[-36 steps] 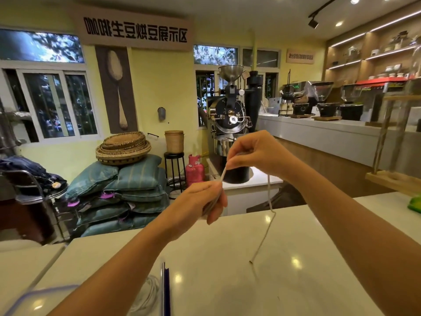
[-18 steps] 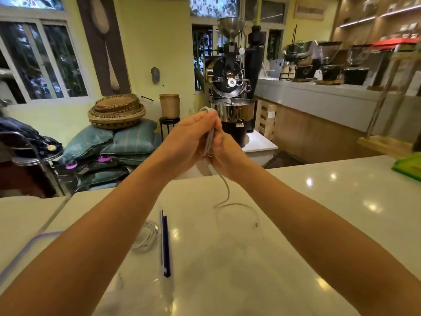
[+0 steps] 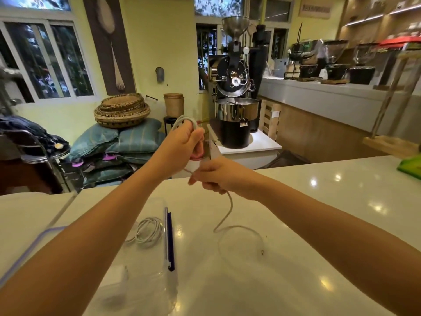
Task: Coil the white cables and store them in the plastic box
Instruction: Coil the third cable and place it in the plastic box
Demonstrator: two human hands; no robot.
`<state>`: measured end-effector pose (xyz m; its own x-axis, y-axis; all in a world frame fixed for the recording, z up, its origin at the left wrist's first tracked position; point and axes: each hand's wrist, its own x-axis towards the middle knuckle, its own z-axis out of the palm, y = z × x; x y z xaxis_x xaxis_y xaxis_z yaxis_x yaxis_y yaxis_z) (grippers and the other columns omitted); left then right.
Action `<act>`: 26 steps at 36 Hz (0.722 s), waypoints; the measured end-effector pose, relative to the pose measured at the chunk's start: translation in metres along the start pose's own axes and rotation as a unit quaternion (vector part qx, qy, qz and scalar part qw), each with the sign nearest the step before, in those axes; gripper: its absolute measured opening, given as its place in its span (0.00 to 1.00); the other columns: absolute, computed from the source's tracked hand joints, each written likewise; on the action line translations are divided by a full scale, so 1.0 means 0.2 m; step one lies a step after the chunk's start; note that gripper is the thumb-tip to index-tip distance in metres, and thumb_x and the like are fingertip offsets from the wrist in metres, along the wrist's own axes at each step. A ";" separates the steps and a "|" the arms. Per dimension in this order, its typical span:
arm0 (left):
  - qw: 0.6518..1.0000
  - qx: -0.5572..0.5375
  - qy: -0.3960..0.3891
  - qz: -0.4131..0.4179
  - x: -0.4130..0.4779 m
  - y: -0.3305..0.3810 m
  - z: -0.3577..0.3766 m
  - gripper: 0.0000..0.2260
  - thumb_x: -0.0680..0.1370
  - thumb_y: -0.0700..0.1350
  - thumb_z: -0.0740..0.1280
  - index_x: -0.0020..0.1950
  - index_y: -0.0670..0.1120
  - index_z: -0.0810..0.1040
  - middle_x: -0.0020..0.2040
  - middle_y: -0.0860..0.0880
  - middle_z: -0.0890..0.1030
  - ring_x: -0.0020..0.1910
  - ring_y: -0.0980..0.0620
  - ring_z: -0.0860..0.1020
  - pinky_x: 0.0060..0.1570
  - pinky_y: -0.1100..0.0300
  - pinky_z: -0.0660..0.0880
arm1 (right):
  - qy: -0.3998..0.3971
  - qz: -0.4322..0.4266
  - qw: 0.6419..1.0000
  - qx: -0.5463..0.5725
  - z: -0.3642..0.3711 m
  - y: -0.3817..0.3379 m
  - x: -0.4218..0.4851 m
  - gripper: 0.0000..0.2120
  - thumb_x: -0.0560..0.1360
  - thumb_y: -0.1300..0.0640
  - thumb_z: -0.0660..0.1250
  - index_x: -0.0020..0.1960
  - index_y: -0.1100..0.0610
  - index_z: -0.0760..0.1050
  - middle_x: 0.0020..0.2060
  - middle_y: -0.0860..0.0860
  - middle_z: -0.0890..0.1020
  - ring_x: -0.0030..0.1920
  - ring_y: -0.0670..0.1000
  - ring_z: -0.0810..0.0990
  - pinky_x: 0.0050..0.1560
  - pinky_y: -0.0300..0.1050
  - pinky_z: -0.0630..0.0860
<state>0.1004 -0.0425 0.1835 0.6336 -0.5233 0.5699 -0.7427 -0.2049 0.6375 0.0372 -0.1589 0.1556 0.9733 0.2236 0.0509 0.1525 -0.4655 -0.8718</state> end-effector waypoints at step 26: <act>0.902 -0.336 -0.254 -0.098 -0.24 0.09 0.03 0.14 0.77 0.47 0.54 0.34 0.45 0.71 0.23 0.54 0.71 0.24 0.56 0.68 0.27 0.66 0.68 | 0.079 -0.157 0.948 -0.267 -0.40 -0.31 -0.06 0.08 0.66 0.58 0.72 0.32 0.49 0.75 0.30 0.45 0.77 0.32 0.43 0.76 0.35 0.26 0.73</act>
<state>0.0548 -0.0261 0.1646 0.4313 -0.8775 0.2098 -0.2188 0.1238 0.9679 0.0291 -0.2023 0.2475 0.8730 0.3113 0.3754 0.4622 -0.7738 -0.4331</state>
